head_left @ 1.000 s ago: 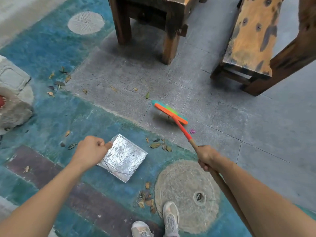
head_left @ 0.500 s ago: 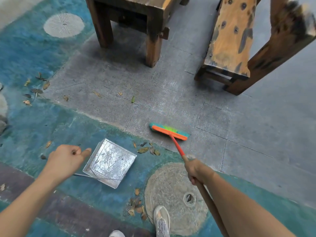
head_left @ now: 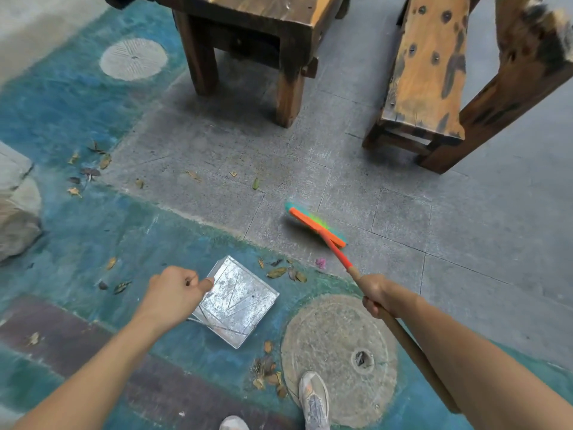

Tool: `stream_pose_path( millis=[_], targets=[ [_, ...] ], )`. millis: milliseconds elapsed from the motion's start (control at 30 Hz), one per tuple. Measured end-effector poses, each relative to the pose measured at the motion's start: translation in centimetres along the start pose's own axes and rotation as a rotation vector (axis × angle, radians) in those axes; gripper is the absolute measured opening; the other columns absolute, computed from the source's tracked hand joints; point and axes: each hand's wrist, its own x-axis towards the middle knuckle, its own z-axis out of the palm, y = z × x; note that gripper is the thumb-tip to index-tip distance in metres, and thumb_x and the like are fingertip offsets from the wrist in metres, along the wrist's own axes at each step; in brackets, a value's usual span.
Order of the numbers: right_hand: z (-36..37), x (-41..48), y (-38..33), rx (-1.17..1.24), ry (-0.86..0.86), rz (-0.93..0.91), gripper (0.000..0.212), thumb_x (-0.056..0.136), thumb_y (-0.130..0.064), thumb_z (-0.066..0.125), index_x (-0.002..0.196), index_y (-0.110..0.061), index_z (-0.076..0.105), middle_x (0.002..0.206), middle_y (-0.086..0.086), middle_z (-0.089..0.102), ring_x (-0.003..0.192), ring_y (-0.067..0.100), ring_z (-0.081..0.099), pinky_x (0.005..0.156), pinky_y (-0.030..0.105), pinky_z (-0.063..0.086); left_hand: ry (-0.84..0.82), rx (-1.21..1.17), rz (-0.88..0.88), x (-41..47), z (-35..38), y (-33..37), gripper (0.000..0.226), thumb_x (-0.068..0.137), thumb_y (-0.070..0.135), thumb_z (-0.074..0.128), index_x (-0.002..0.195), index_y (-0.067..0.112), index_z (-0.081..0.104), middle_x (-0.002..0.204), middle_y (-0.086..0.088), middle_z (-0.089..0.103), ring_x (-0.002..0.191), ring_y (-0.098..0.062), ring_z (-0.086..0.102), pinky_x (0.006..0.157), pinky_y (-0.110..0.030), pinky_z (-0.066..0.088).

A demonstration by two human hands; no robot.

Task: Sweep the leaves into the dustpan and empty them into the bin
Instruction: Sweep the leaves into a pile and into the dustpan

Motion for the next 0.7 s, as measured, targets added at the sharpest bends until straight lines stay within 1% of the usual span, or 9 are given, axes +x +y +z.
stream_pose_path(
  millis=[67, 133, 200, 300, 400, 500, 567, 633, 700],
  targets=[
    [0.4, -0.1, 1.0, -0.085, -0.006, 0.003, 0.074, 0.096, -0.064, 0.031, 0.117, 0.004, 0.052, 0.042, 0.009, 0.04, 0.032, 0.019, 0.036, 0.04, 0.022, 0.033, -0.013, -0.004, 0.014, -0.5, 0.5, 0.0, 0.06, 0.083, 0.034, 0.07, 0.046, 0.014, 0.028, 0.04, 0.003, 0.022, 0.047, -0.019, 0.025, 0.049, -0.028, 0.025],
    [1.5, -1.4, 2.2, -0.115, -0.043, 0.032, 0.068, 0.096, -0.063, 0.033, 0.127, -0.005, 0.048, 0.042, 0.007, 0.039, 0.029, 0.017, 0.034, 0.038, 0.017, 0.031, -0.022, -0.001, 0.015, -0.4, 0.2, -0.3, 0.059, 0.083, 0.033, 0.071, 0.046, 0.015, 0.028, 0.038, 0.003, 0.022, 0.047, -0.019, 0.025, 0.049, -0.028, 0.025],
    [2.4, -3.4, 3.7, -0.114, -0.088, 0.061, 0.069, 0.094, -0.064, 0.035, 0.135, -0.009, 0.044, 0.045, 0.005, 0.04, 0.031, 0.014, 0.033, 0.037, 0.017, 0.03, -0.032, -0.006, 0.005, -0.5, -0.3, -0.4, 0.059, 0.083, 0.033, 0.071, 0.046, 0.015, 0.029, 0.037, 0.004, 0.023, 0.047, -0.019, 0.027, 0.049, -0.028, 0.026],
    [2.4, -6.2, 4.7, -0.138, -0.105, 0.071, 0.057, 0.098, -0.05, 0.03, 0.141, -0.014, 0.037, 0.049, 0.004, 0.042, 0.034, 0.012, 0.033, 0.037, 0.018, 0.03, -0.045, -0.019, -0.003, -0.6, -0.7, -0.3, 0.059, 0.083, 0.033, 0.071, 0.045, 0.016, 0.03, 0.036, 0.004, 0.023, 0.047, -0.02, 0.03, 0.05, -0.027, 0.029],
    [1.6, -7.1, 4.3, -0.139, -0.101, 0.038, 0.047, 0.1, -0.034, 0.026, 0.142, -0.017, 0.039, 0.047, 0.003, 0.041, 0.032, 0.012, 0.032, 0.035, 0.017, 0.028, -0.057, -0.014, -0.001, -0.8, -1.1, -0.6, 0.06, 0.084, 0.034, 0.071, 0.044, 0.015, 0.03, 0.035, 0.004, 0.023, 0.046, -0.018, 0.031, 0.049, -0.025, 0.029],
    [0.5, -6.9, 1.5, -0.15, -0.109, -0.039, 0.046, 0.102, -0.026, 0.023, 0.144, -0.018, 0.037, 0.049, 0.002, 0.039, 0.031, 0.01, 0.031, 0.034, 0.015, 0.028, -0.058, 0.001, -0.005, -1.0, -1.8, -1.9, 0.061, 0.084, 0.037, 0.07, 0.045, 0.015, 0.028, 0.036, 0.005, 0.023, 0.046, -0.018, 0.029, 0.047, -0.026, 0.026],
    [-0.2, -6.4, -1.4, -0.218, -0.089, -0.109, 0.045, 0.103, -0.024, 0.023, 0.146, -0.018, 0.033, 0.046, 0.002, 0.04, 0.032, 0.011, 0.034, 0.034, 0.017, 0.032, -0.056, 0.006, -0.008, -1.2, -2.0, -2.9, 0.063, 0.084, 0.038, 0.07, 0.043, 0.015, 0.027, 0.037, 0.005, 0.023, 0.046, -0.018, 0.028, 0.047, -0.027, 0.025],
    [-0.6, -5.7, -4.7, -0.278, -0.098, -0.158, 0.045, 0.104, -0.029, 0.025, 0.148, -0.02, 0.029, 0.045, 0.002, 0.04, 0.033, 0.013, 0.036, 0.035, 0.018, 0.035, -0.048, 0.015, -0.014, -1.5, -2.0, -3.8, 0.064, 0.083, 0.039, 0.07, 0.041, 0.015, 0.028, 0.038, 0.005, 0.023, 0.045, -0.016, 0.027, 0.046, -0.027, 0.026],
    [-0.7, -4.6, -8.0, -0.308, -0.127, -0.172, 0.043, 0.104, -0.034, 0.026, 0.146, -0.022, 0.029, 0.046, 0.003, 0.038, 0.033, 0.012, 0.035, 0.035, 0.016, 0.035, -0.037, 0.03, -0.022, -1.7, -1.8, -4.6, 0.064, 0.083, 0.04, 0.07, 0.041, 0.015, 0.028, 0.038, 0.005, 0.023, 0.042, -0.014, 0.026, 0.045, -0.026, 0.025]
  ],
)
